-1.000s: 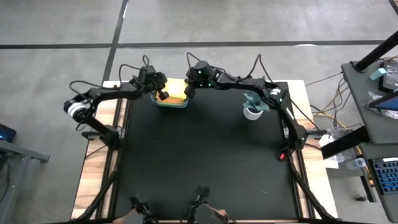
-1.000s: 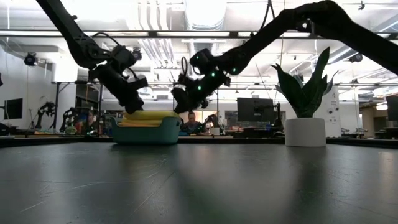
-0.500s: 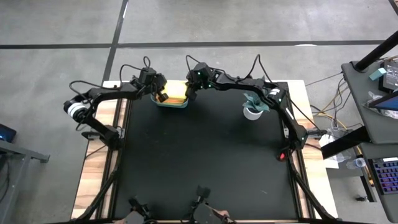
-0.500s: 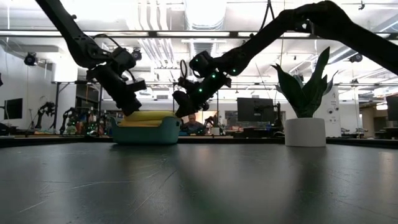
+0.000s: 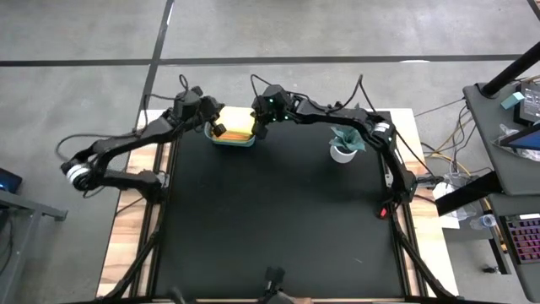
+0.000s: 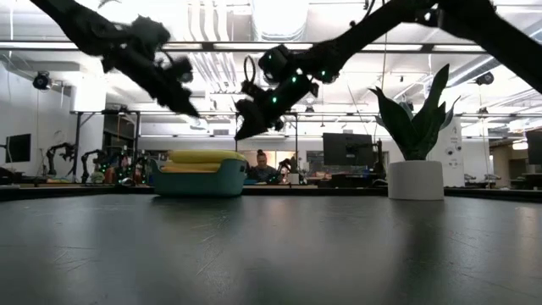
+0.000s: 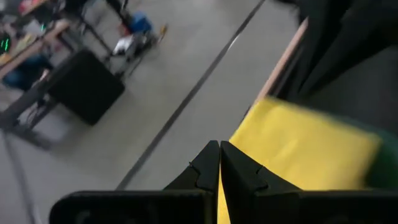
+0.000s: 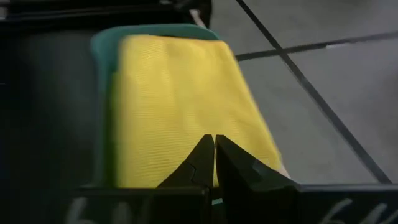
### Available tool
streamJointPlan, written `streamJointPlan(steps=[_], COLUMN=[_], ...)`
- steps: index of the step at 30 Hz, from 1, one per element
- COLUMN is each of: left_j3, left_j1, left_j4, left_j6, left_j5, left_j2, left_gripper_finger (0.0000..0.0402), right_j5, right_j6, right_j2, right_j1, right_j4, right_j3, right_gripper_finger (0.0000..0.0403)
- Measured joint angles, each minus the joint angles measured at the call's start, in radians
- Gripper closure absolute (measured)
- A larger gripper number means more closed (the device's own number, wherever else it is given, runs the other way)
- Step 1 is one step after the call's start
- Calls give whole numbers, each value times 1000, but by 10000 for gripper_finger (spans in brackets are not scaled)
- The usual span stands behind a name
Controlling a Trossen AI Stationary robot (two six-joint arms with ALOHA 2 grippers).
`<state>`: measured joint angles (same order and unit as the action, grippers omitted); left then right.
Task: Fold microfiber towels
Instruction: Return to Home Position
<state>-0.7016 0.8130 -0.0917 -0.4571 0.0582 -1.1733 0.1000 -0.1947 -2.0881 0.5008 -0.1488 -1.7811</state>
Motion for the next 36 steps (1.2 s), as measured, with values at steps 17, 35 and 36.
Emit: streamJointPlan(steps=[17, 35, 36], left_j3=[232, 387, 387], left_j1=[-453, -516, -516], left_j4=[24, 177, 205], left_j6=[190, 398, 396], left_j5=[-4, 24, 24], left_j2=[474, 841, 862], left_gripper_finger=[402, 402, 402], right_j5=[-52, -105, -108], right_j6=[-26, -102, -105], right_j2=[414, 831, 855], right_j1=[-195, -310, -312], right_j4=[301, 749, 767], right_j3=[579, 1174, 1201], right_gripper_finger=[394, 394, 394])
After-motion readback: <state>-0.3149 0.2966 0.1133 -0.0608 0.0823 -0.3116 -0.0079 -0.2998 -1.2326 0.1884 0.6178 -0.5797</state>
